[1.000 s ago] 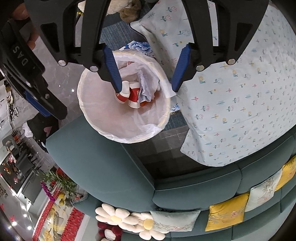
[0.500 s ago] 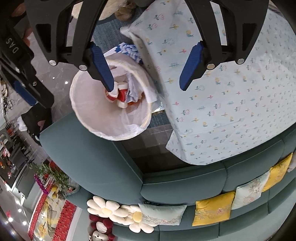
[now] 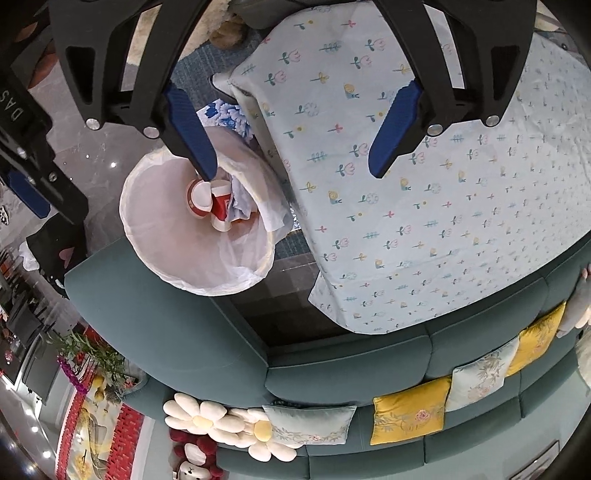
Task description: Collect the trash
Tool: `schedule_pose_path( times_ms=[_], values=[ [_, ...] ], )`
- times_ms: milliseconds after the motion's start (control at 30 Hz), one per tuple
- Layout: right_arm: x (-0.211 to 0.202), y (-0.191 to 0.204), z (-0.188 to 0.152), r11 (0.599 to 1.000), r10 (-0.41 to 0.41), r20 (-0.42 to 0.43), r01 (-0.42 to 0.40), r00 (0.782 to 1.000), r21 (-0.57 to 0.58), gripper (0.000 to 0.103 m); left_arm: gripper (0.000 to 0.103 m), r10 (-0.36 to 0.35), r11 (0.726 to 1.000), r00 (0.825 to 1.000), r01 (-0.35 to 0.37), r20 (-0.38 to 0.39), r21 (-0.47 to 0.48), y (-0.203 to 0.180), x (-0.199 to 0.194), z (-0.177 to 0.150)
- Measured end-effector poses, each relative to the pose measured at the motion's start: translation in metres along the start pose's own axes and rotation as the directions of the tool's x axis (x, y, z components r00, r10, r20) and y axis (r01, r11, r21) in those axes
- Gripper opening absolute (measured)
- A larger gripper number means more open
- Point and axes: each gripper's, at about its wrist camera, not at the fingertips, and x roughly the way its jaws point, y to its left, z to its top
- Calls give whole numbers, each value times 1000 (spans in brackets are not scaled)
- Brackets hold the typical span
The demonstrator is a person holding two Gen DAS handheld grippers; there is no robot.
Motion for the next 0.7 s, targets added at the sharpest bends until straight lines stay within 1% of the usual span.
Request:
schedule_pose_path(
  times_ms=[100,200,367,467,500,533,700],
  values=[
    [-1,4,-4,1000,-2,-5,1,1000,-32,84,81,9,1000,1000,-9,3,-4,0,-2,-5],
    [-2,7,-9,999,-5,-9,5,1000,-54,87,81,13,1000,1000,-13,-4,-10,1,-1,-10],
    [-2,10,-16,998,-13,-16,12,1000,-54,90,81,27,999,1000,-27,-11,-20,3,-1,-19],
    [-3,11,-19,998,-18,-19,17,1000,-57,91,84,35,999,999,-36,-15,-24,5,0,-22],
    [-2,11,-20,998,-17,-23,16,1000,-59,91,85,39,999,999,-39,-14,-25,6,0,-23],
    [-1,11,-21,998,-17,-30,15,999,-55,97,85,39,999,999,-39,-12,-26,6,0,-24],
    [-2,10,-26,998,-26,-27,25,999,-52,96,88,49,998,999,-49,-1,-35,9,-1,-26]
  ],
)
